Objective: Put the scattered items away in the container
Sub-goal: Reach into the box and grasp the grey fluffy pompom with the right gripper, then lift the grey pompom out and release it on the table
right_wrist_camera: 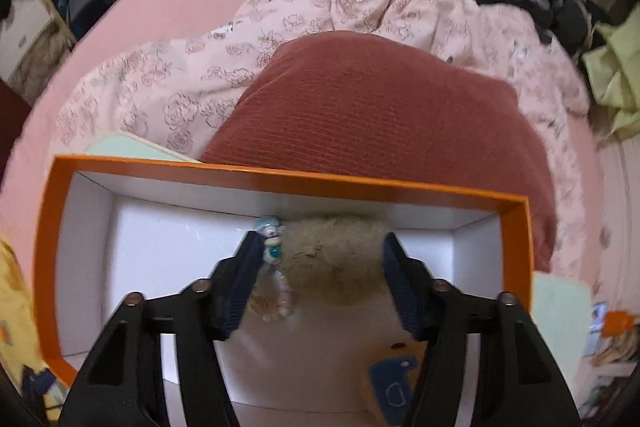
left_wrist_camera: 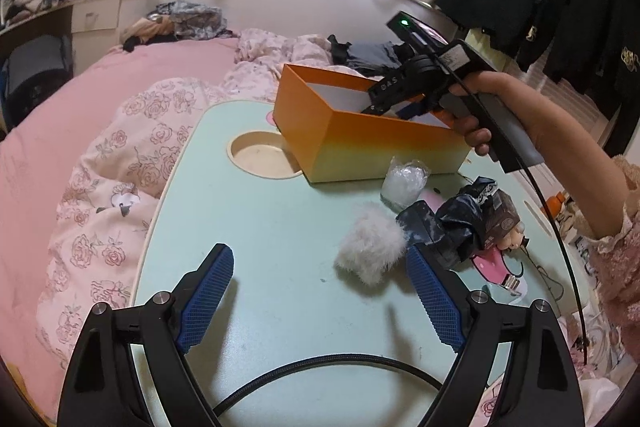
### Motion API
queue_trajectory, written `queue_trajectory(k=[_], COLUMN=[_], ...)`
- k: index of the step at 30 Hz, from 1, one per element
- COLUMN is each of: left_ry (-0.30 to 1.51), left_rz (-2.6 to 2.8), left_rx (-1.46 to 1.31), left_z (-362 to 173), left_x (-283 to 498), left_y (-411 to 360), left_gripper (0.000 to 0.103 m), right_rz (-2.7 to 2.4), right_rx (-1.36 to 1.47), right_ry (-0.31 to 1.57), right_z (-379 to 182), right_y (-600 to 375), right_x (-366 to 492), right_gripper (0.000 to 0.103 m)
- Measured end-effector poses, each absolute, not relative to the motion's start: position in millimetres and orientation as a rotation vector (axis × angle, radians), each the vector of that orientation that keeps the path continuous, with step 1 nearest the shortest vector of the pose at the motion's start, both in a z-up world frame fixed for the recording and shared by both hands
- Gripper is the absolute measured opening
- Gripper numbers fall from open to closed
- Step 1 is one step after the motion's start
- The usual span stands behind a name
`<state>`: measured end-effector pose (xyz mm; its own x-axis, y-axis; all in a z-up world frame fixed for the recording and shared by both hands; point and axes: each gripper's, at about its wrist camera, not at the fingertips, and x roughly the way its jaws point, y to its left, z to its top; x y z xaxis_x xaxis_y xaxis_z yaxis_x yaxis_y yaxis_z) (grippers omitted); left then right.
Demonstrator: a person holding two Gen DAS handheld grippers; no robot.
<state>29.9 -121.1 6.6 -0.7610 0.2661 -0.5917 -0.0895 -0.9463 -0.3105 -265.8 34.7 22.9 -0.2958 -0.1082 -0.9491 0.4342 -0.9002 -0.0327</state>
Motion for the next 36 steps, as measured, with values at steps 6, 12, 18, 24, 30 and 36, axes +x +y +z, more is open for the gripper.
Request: queue_trajectory(k=[6, 12, 18, 24, 30, 36], left_ry=[-0.409, -0.442, -0.479, -0.477, -0.489, -0.505], left_rz=[2.747, 2.741, 2.730, 2.725, 2.721, 2.715], left_rx=[-0.985, -0.988, -1.004, -1.006, -1.001, -1.000], left_z=[6.1, 4.9, 2.5, 1.6, 1.9, 0.8], left_x=[28.7, 28.5, 26.4, 25.8, 27.2, 27.9], left_y=[-121.7, -124.5, -128.3, -128.5, -130.2, -131.0], left_gripper=[0.088, 0.088, 0.088, 0.088, 0.088, 0.088], right_rz=[-2.228, -2.146, -2.174, -2.131, -2.084, -2.060], right_rx=[1.594, 1.481, 1.472, 1.551, 1.606, 1.695], right_ry=[0.141, -0.042, 0.012, 0.041, 0.069, 0.124], right_z=[40.6, 75.3, 88.3, 64.5, 38.6, 13.3], right_y=[63.5, 81.3, 84.2, 74.2, 40.3, 24.9], right_x=[-260.2, -233.1, -224.9, -228.7, -227.9, -230.1], right_gripper=[0.053, 0.050, 0.044, 0.044, 0.044, 0.045])
